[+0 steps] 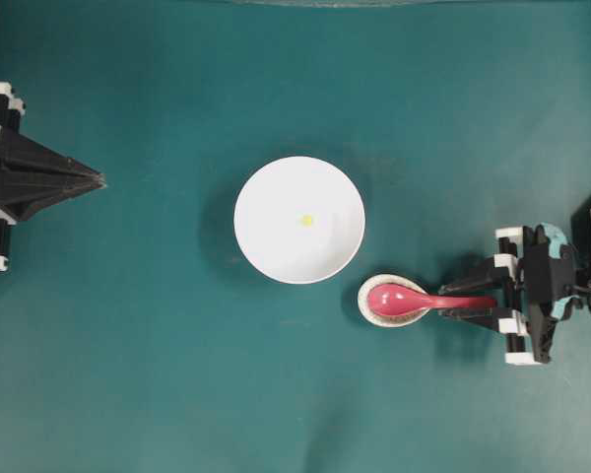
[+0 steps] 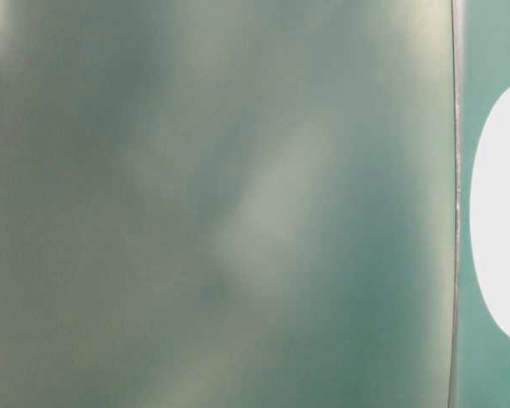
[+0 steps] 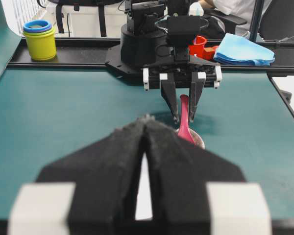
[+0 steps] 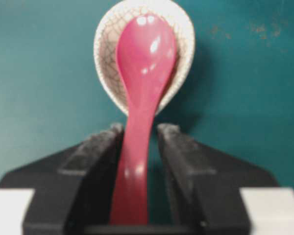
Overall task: Scoop the yellow hexagonal prism block from the bowl with a spoon using the right arm.
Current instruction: 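Close the right gripper on the red spoon handle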
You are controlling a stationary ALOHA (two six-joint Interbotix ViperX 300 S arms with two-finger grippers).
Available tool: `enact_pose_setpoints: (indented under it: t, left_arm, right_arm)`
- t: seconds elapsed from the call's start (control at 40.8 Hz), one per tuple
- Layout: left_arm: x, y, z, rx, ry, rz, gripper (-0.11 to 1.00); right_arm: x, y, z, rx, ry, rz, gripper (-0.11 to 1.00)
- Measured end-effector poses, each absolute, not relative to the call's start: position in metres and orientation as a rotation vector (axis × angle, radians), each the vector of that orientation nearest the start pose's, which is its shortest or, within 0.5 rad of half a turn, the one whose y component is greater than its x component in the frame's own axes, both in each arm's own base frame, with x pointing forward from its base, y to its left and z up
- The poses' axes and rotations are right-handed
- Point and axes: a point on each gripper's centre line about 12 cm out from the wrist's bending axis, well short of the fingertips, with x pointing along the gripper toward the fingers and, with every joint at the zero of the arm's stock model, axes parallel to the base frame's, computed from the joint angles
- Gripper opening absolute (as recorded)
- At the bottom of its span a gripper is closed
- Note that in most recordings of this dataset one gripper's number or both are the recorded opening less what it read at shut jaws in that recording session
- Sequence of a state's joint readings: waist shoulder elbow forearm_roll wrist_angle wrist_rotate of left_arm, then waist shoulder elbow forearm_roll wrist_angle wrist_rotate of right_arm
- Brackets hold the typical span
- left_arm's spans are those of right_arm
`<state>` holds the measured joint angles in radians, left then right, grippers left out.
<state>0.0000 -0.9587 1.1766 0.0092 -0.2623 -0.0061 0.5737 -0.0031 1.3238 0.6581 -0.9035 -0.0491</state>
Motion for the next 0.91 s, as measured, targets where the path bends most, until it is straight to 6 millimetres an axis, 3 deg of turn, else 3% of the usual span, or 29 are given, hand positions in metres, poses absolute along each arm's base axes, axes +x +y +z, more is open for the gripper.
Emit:
enact_pose_setpoints:
  t: [0.907]
  left_arm:
    - [0.1996,-0.0003,0.2878,0.003,-0.041,-0.002,0.02]
  right_arm:
    - [0.2147,0.0704,0.085,0.093,0.457,-0.017,0.43]
